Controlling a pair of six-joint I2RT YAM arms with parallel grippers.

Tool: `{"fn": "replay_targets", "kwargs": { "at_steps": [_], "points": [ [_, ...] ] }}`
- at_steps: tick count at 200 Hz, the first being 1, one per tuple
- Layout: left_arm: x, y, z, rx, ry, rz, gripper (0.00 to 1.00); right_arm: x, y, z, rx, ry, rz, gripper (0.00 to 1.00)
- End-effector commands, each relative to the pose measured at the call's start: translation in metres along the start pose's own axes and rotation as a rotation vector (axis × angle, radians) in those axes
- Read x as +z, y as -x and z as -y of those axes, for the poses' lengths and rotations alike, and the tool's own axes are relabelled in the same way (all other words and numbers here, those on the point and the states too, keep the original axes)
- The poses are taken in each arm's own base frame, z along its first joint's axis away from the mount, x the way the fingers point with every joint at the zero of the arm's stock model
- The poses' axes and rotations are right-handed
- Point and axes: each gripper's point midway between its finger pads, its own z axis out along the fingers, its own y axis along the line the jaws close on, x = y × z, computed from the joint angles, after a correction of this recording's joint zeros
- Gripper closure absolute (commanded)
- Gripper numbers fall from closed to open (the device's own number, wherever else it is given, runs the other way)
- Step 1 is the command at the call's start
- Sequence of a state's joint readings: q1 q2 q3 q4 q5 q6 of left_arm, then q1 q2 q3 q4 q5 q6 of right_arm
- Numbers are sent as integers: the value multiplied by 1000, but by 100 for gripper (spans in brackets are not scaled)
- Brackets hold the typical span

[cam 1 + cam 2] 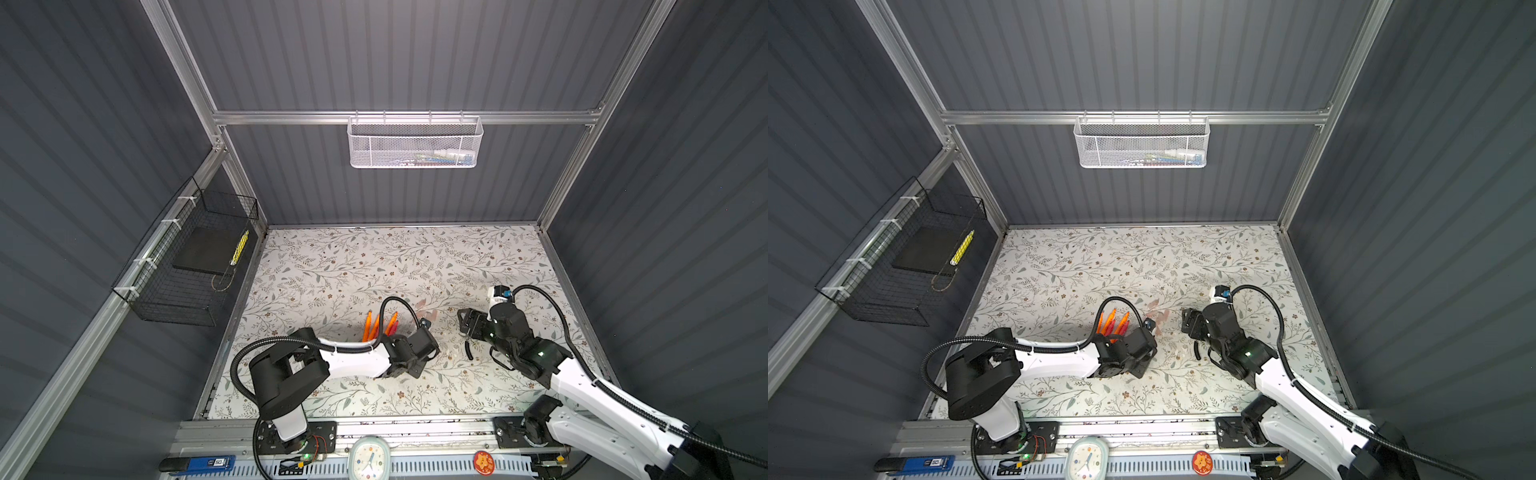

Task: Insert pens into pen caps
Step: Pick up the pen from the bottom-center of the table.

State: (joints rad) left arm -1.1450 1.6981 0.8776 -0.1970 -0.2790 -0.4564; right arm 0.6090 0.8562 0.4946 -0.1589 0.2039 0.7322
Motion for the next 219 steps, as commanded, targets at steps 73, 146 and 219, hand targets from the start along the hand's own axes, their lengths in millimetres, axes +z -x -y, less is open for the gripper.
{"fn": "replay_targets", "kwargs": {
  "at_steps": [73, 146, 219],
  "points": [
    [-67, 50, -34, -101, -128, 216, 83, -26, -10, -61, 178, 330, 67, 19],
    [-99, 64, -17, -86, -285, 364, 85, -41, -19, -114, 217, 538, 71, 22],
    [-100, 64, -10, -73, -328, 371, 86, -26, -31, -134, 223, 547, 36, 28]
  ]
}}
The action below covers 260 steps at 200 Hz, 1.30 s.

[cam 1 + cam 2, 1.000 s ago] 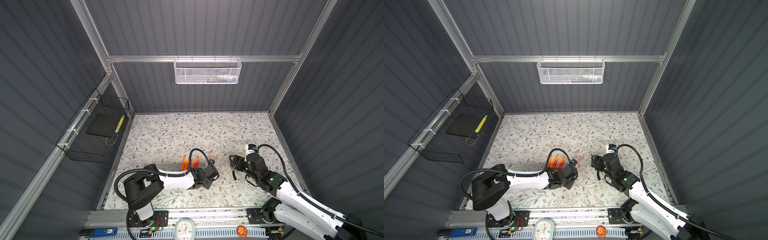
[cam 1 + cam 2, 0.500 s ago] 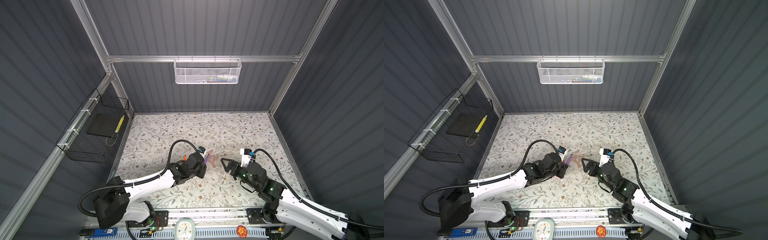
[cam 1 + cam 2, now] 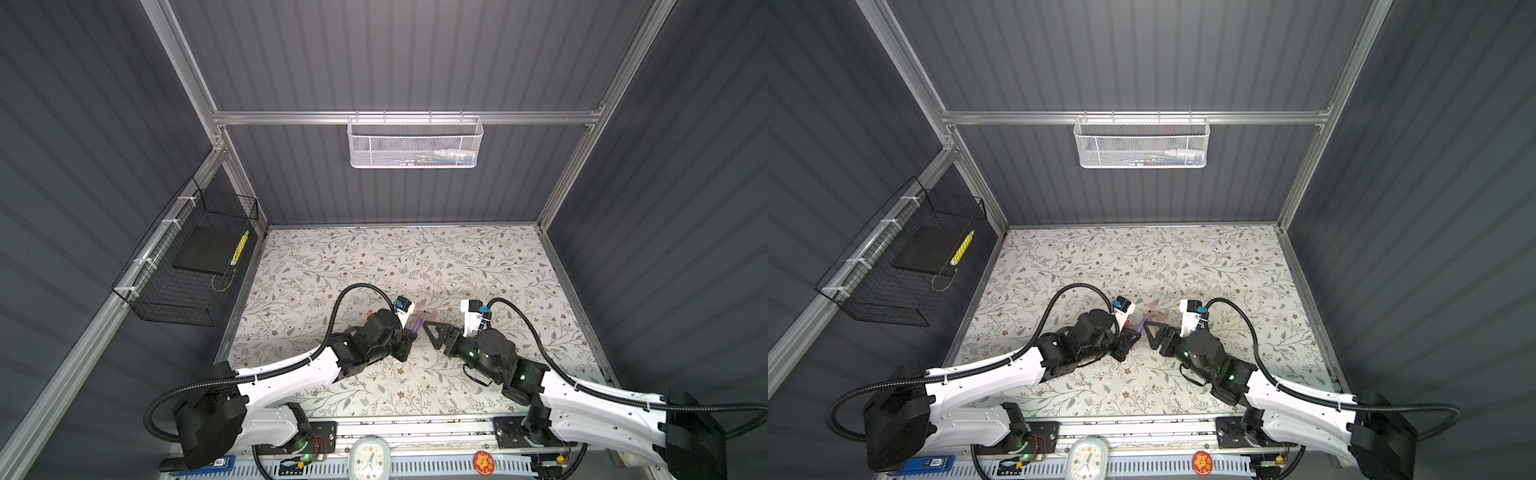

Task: Insert pens into pen caps
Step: Pick up the pen from the bottom-center of the table.

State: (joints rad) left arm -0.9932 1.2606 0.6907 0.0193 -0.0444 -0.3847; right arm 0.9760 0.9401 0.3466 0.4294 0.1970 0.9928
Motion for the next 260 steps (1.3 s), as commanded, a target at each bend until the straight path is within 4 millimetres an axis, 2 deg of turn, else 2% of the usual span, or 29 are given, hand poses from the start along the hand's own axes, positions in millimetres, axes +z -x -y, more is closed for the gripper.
{"fn": "replay_targets", "kwargs": {
  "at_steps": [1, 63, 92, 95, 112, 177, 218, 245, 260],
  "points": [
    [-1, 0, 5, 22, -30, 8, 86, 2, 14, -17, 35, 44, 58, 28],
    [-7, 3, 18, 32, -102, 16, 86, 19, 13, -10, 51, 2, 60, 34],
    [-10, 3, 19, 35, -108, 23, 86, 29, 16, -9, 79, 10, 50, 41],
    [-10, 3, 19, 34, -109, 24, 86, 33, 11, -3, 77, -9, 37, 42],
    [-10, 4, 19, 37, -110, 26, 85, 38, 10, -2, 83, -12, 28, 46],
    [-8, 5, 22, 43, -124, 25, 84, 41, 12, -1, 72, -30, 31, 62],
    [-8, 6, 23, 43, -130, 30, 83, 45, 7, 1, 77, -37, 12, 64],
    [-8, 6, 23, 41, -130, 33, 80, 47, 5, 1, 75, -37, 0, 79],
    [-8, 5, 23, 40, -130, 29, 71, 48, 5, 0, 69, -40, -6, 87]
  ]
}}
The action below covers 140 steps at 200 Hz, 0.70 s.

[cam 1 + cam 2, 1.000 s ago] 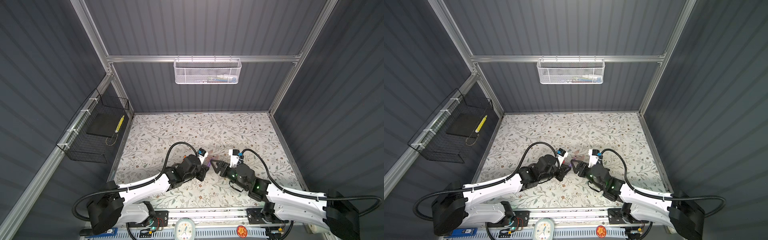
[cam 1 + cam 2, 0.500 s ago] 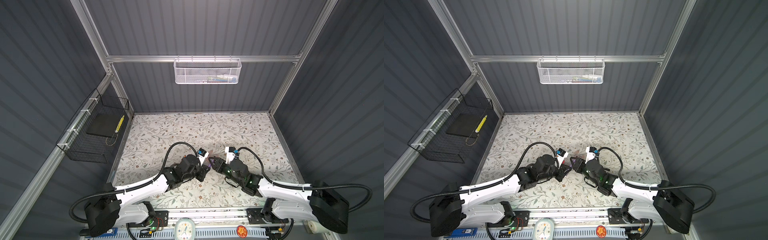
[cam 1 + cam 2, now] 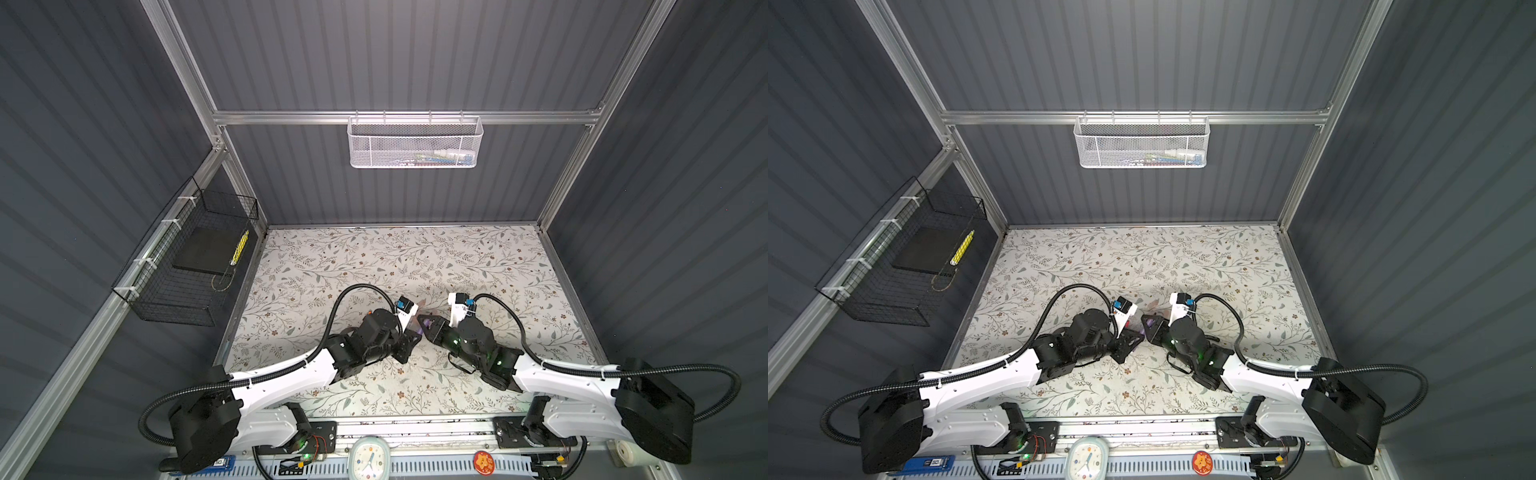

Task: Insert pens into pen caps
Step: Pick up the pen from the bottom-center of the table.

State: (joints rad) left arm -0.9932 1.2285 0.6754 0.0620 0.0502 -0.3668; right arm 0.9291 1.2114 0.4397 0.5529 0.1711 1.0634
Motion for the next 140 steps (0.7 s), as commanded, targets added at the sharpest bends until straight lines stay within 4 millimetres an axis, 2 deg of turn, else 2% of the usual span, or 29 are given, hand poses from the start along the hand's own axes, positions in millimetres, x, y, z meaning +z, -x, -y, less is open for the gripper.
{"fn": "replay_targets", "kwargs": {
  "at_steps": [1, 23, 53, 84, 102, 140],
  "points": [
    [0, 1, 3, 20, -20, 9, 70, 3, 5, -12, -5, 19, 6, 88],
    [1, -2, 0, 17, -3, 0, 55, 3, 4, -14, -22, 11, -1, 93],
    [2, -4, -4, 15, 14, -3, 46, 2, 2, -17, -51, -3, -2, 95],
    [5, -2, -4, 16, 15, 0, 46, 3, -2, -22, -53, 11, -12, 95],
    [6, -2, -4, 16, 15, 2, 49, 5, -5, -24, -52, 22, -22, 95],
    [8, -1, -5, 20, 21, 2, 65, 9, -11, -28, -52, 34, -35, 96]
  ]
}}
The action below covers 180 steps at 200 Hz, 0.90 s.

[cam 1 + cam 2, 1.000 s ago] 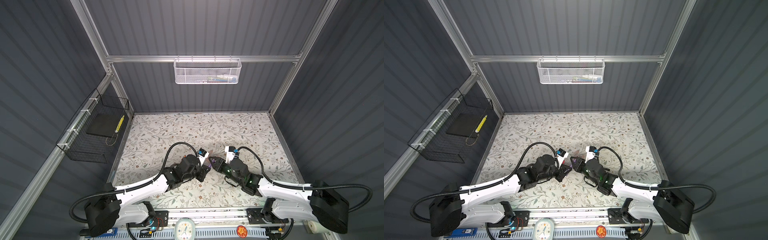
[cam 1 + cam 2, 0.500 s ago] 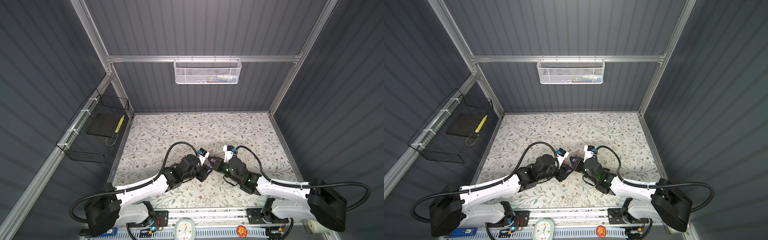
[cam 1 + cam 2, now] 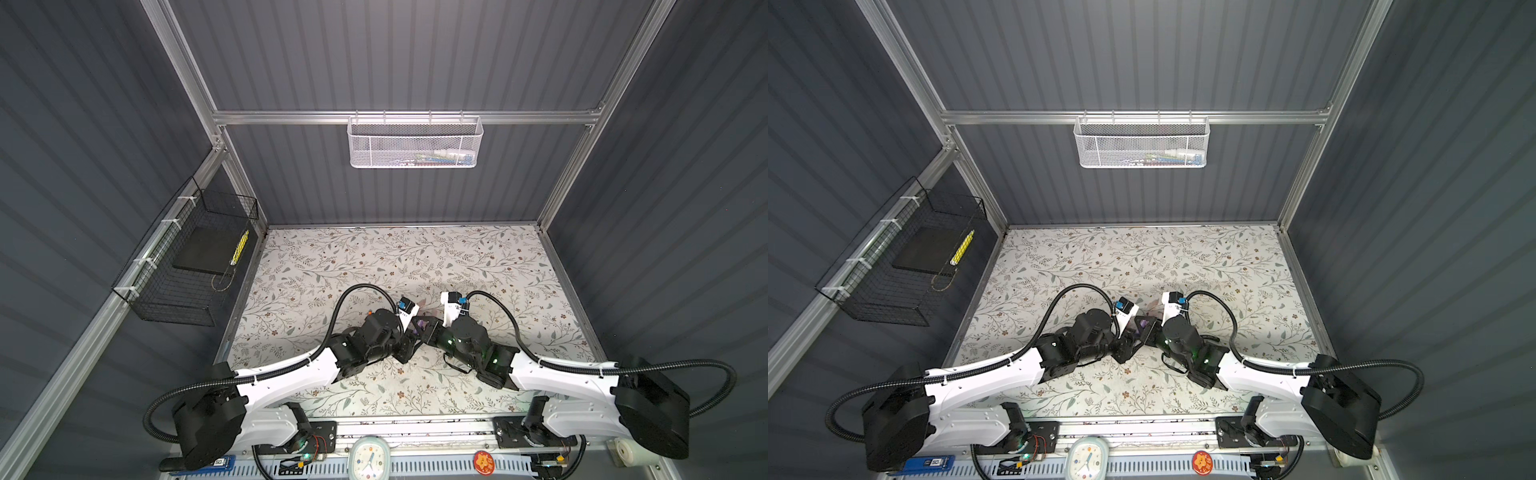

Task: Insert pens into pen caps
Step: Pick up the pen from the bottom-center of the table.

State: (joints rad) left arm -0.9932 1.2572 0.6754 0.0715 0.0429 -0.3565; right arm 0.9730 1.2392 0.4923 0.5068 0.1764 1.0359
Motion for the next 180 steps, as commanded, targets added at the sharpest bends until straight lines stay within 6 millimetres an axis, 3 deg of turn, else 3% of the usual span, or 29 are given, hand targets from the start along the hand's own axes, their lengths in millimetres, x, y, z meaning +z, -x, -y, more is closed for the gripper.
{"fn": "replay_targets", "kwargs": {
  "at_steps": [1, 84, 115, 129, 139, 155, 180],
  "points": [
    [2, 4, -1, 12, 7, 17, 66, 4, 2, -15, -8, 33, 6, 96],
    [-1, 3, -4, 27, 21, 31, 100, 7, -2, -21, -6, 53, -3, 94],
    [-4, 3, -5, 30, 23, 43, 96, 6, -3, -25, -5, 71, -1, 93],
    [-4, 3, -5, 33, 21, 44, 88, 6, -3, -28, -9, 78, -3, 94],
    [-5, 4, -6, 31, 27, 46, 74, 5, -3, -28, -10, 80, -2, 94],
    [-4, 4, -6, 30, 31, 46, 68, 5, -4, -30, -13, 83, 0, 94],
    [-3, 3, -7, 31, 33, 42, 72, 6, -5, -31, -14, 82, 1, 94]
  ]
}}
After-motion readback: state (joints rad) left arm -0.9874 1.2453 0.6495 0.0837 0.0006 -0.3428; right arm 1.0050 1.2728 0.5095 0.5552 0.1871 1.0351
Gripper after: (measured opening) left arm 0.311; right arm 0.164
